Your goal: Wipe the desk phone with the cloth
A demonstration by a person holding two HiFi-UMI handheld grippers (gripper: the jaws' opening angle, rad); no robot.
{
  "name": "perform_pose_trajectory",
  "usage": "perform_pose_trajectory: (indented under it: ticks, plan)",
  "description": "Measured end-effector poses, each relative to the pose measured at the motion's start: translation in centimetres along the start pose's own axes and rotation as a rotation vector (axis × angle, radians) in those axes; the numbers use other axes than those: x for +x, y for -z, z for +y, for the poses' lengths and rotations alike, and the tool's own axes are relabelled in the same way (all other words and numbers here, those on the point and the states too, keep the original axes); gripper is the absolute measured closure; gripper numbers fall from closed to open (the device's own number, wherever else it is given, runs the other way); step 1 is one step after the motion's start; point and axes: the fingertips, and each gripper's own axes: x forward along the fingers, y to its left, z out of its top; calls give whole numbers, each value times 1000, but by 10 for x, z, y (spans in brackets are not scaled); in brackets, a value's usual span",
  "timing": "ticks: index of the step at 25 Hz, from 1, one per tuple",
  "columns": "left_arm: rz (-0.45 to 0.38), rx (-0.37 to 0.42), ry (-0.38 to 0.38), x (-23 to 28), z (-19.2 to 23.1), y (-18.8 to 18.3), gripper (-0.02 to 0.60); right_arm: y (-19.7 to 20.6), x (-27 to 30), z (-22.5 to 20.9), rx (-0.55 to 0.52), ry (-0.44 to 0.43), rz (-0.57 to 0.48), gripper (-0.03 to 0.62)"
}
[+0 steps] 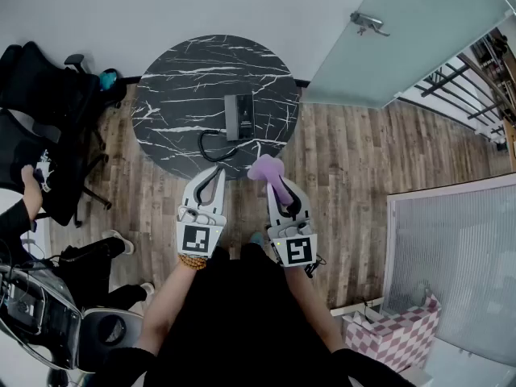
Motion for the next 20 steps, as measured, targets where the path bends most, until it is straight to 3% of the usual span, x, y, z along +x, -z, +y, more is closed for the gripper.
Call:
perform_pose_trajectory:
  ticks: [9, 20]
  plan:
    - [3, -11, 17, -5, 6, 0, 568, 4, -4, 9, -33, -32, 11, 514]
    - [-23, -31, 60, -15, 33, 1, 568, 2, 3, 25, -66, 23, 47, 514]
